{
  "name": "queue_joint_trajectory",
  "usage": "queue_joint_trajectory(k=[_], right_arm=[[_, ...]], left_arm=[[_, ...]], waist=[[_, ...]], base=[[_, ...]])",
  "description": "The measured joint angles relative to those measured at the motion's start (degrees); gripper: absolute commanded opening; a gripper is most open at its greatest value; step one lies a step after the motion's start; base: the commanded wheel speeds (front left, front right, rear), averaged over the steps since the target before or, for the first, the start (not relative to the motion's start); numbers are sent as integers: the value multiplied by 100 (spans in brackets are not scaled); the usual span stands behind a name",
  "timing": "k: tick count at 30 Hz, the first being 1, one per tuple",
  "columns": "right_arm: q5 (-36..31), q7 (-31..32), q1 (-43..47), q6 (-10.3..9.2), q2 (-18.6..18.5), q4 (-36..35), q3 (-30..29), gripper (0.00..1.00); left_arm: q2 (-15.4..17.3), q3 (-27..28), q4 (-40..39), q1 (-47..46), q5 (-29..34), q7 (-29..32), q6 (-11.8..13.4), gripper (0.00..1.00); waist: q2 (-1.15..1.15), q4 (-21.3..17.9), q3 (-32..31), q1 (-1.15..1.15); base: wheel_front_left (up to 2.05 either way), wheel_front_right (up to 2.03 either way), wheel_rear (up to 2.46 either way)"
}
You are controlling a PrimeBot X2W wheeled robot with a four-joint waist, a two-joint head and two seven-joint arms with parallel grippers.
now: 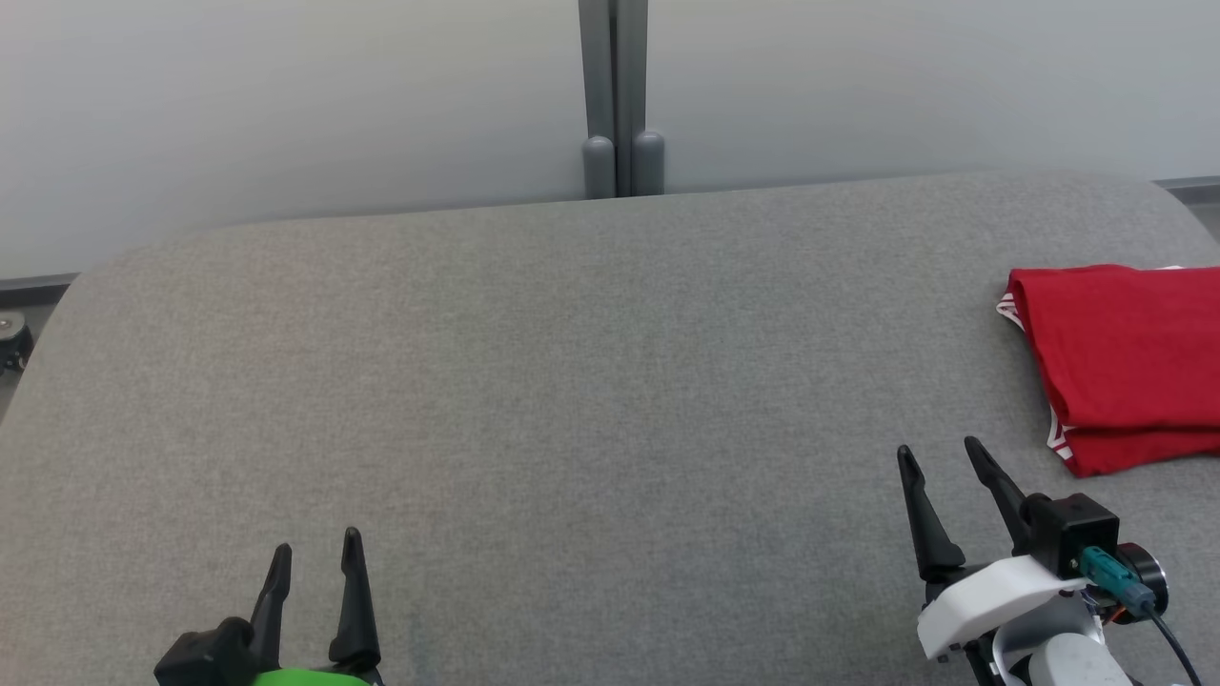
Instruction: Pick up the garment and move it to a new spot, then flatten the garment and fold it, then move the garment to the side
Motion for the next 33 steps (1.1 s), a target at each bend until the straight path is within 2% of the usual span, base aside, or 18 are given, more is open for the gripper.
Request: queue_joint_trajectory(k=[4,5,10,33], right_arm=[[24,0,-5,0,0,18,-2,100],[23,1,2,0,5,45,0,0],[120,79,130,0,46,279,-2,0],[2504,655,113,0,43,114,-183,0]], left_arm=[[-2,3,-40,0,32,-1,-1,100],[-3,0,-16,3,32,2,-1,0],[-27,-21,211,35,-43,82,-1,0],[-27,260,126,-182,-2047,677,-2,0]], waist=[[0,30,4,0],[0,32,4,0],[0,34,5,0],[0,41,15,0]], base=[[0,0,0],[0,0,0],[0,0,0],[0,0,0]])
